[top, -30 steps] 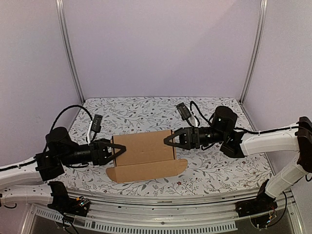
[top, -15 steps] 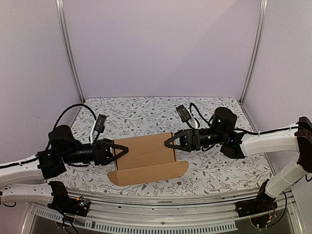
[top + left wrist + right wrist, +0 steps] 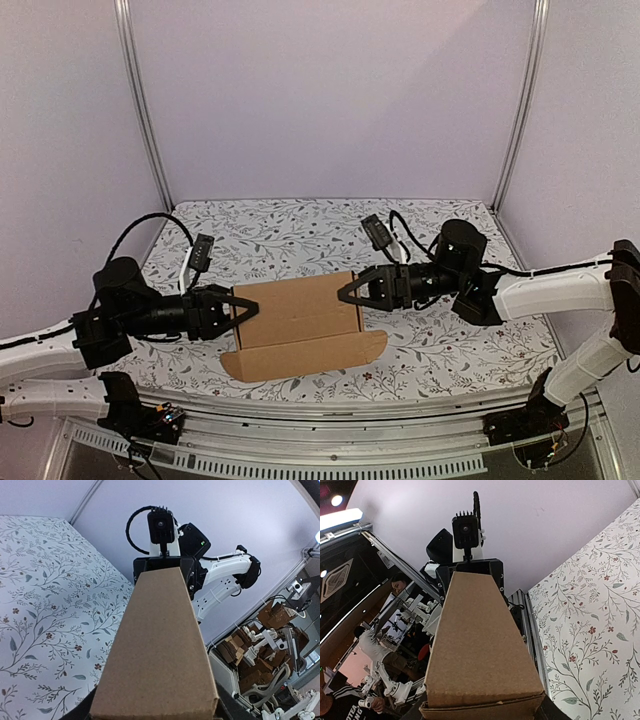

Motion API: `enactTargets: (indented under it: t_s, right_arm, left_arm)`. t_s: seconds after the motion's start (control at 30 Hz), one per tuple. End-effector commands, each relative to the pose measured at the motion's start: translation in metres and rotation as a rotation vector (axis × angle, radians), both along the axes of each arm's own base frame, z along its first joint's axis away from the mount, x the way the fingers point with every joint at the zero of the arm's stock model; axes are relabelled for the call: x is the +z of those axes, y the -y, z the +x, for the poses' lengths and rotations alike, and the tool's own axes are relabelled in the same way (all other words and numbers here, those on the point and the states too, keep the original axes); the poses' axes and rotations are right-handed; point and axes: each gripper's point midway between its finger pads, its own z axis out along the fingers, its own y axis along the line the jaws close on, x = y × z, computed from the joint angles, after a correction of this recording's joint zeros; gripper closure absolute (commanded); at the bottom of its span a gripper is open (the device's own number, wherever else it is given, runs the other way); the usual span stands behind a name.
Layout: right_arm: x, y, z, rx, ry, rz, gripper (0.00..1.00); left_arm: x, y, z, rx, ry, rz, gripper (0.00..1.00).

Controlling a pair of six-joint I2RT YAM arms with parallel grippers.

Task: Fold the paper box

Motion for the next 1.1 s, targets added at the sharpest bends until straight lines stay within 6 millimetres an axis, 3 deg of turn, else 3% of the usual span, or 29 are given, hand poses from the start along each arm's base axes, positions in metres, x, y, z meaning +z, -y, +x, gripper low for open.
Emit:
enactTargets:
  t_s: [0.0, 0.4, 0.53, 0.77, 0.9, 1.07]
  right_arm:
    - [0.014, 0.003, -0.005, -0.002, 0.035, 0.035, 0.75]
    - [0.019, 0.002, -0.003, -0.027, 0.039, 0.045, 0.75]
    - [0.018, 0.001, -0.003, -0.027, 0.038, 0.043, 0.72]
    - [0.012, 0.005, -0.001, -0.054, 0.033, -0.001, 0.42]
    - [0.005, 0.013, 0.000, -0.098, 0.098, -0.071, 0.26]
    - [-0.001, 0.031, 0.002, -0.170, 0.199, -0.205, 0.14]
  left_arm:
    - [-0.003, -0.006, -0.001, 0.006, -0.004, -0.010, 0.42]
    - [-0.005, -0.005, -0.004, -0.013, -0.008, -0.010, 0.52]
    - [-0.002, -0.005, -0.005, -0.018, -0.001, -0.020, 0.68]
    - [-0.005, -0.003, -0.001, -0.004, -0.014, -0.011, 0.91]
    - [-0.007, -0.005, 0.005, 0.027, -0.033, -0.009, 0.98]
    - [-0.014, -0.007, 0.015, 0.084, -0.087, -0.019, 1.00]
